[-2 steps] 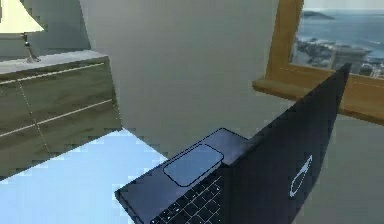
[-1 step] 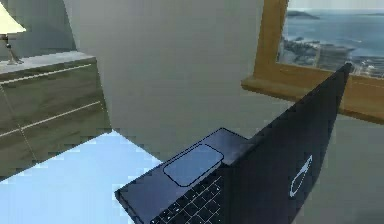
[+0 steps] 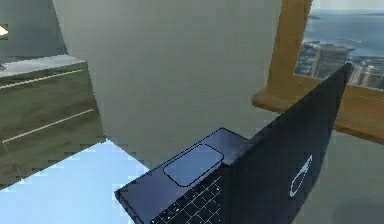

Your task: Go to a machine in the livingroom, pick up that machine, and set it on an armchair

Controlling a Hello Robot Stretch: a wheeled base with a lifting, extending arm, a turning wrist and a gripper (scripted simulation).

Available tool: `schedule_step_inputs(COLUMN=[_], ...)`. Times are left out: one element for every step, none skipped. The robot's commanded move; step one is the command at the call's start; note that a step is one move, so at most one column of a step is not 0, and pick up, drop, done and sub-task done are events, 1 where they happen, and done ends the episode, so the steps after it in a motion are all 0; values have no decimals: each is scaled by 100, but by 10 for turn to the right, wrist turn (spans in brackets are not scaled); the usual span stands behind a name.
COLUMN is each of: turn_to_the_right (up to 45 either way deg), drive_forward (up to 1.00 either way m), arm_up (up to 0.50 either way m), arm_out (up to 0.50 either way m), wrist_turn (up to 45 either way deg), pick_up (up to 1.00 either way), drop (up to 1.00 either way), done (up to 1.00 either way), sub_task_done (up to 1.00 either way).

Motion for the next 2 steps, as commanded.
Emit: schedule_step_inputs(turn_to_the_right=[-450, -450], drive_forward=[0, 0], arm_up=[0, 0], arm_out=[0, 0], wrist_turn=[0, 0], pick_up=[0, 0], drop=[0, 0], done=[0, 0], sub_task_done=[0, 0])
